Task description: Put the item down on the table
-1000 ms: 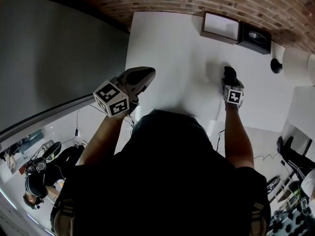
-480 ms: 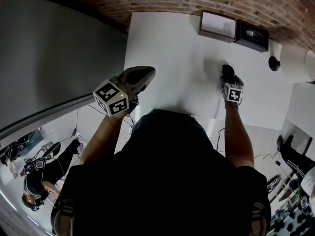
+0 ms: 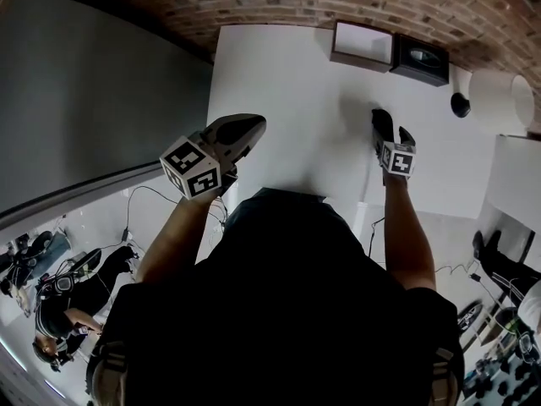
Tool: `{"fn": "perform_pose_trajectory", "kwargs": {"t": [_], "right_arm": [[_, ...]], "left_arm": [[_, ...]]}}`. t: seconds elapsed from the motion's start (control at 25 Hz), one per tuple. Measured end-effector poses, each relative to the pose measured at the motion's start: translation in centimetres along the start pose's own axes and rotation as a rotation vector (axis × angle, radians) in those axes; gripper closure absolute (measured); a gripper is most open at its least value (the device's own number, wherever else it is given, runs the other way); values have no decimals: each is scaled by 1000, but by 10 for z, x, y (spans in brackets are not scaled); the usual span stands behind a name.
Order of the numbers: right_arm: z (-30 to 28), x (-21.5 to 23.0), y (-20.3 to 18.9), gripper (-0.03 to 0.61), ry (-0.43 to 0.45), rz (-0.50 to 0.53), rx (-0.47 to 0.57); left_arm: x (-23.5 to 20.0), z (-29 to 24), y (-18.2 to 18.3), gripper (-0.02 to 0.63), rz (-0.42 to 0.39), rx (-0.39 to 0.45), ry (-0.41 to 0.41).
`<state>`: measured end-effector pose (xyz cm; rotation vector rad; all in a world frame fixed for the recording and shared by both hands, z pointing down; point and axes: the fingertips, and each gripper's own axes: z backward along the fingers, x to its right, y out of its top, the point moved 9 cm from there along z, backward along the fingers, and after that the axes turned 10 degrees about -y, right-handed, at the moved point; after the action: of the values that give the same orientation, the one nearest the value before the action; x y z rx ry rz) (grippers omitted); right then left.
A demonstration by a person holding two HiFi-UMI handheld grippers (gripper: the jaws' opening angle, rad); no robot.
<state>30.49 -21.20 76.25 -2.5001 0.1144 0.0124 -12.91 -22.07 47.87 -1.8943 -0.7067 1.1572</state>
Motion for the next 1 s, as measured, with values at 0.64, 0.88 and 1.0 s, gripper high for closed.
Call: {"fn": "perform_pose_trajectory", "kwargs": {"t": [0.64, 0.88, 1.0], "right_arm": [[77, 25, 11, 213, 18, -36, 127], [117, 35, 13, 233, 2, -66, 169], [137, 39, 15, 244, 13, -83, 205]], "left_arm": [[52, -11, 14, 590, -87, 31, -42], [72, -15, 22, 591, -123, 54, -59], [81, -18, 25, 591, -139, 59, -72]]}}
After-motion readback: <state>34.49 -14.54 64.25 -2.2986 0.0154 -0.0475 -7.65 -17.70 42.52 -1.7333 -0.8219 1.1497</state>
